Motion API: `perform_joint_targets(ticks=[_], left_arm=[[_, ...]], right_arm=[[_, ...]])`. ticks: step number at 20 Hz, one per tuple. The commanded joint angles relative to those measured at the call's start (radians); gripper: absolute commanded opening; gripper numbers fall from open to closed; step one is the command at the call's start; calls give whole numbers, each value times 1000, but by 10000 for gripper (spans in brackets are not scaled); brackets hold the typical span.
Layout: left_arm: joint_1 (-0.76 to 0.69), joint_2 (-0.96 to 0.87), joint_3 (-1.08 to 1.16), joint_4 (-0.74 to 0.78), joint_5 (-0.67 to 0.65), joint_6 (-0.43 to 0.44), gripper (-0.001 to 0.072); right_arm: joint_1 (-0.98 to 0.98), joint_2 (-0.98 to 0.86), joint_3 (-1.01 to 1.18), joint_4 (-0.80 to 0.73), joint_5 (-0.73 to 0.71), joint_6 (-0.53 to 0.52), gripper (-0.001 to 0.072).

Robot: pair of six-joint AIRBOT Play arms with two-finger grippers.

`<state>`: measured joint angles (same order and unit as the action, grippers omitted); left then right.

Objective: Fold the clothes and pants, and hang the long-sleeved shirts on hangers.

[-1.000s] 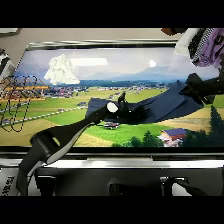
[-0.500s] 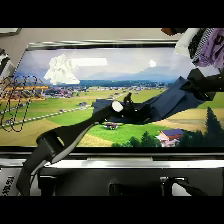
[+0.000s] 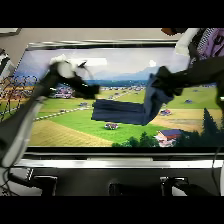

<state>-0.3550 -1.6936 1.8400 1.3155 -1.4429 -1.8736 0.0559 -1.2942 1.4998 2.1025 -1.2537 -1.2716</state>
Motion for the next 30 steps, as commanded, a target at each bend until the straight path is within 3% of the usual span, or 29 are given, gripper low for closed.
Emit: perform_joint_targets(ticks=[1, 6, 11, 19, 20, 22, 23, 25, 27, 30], left_arm=[[213, 175, 1, 181, -227, 45, 13], [407, 289, 1, 181, -222, 41, 14], [443, 291, 0, 181, -212, 40, 14], [443, 291, -2, 181, -167, 22, 14], [443, 291, -2, 181, -163, 22, 15], [443, 290, -2, 181, -156, 23, 15], [443, 288, -2, 180, -154, 22, 15], [443, 282, -2, 181, -153, 22, 16], [443, 279, -2, 182, -153, 22, 16], [443, 279, -2, 182, -153, 22, 16]], right_arm=[[161, -69, 0, -45, 111, 85, 29], [298, -222, 0, -54, 281, 171, 29], [369, -319, 0, 8, 412, 232, 29], [411, -380, 0, 11, 407, 262, 31], [411, -379, 0, 16, 407, 262, 51], [411, -378, 0, 74, 395, 231, 303], [411, -374, 0, 128, 368, 175, 377], [410, -350, 0, 199, 300, 109, 394], [408, -292, 0, 199, 245, 51, 468], [323, -165, 1, 144, 201, 23, 480]])
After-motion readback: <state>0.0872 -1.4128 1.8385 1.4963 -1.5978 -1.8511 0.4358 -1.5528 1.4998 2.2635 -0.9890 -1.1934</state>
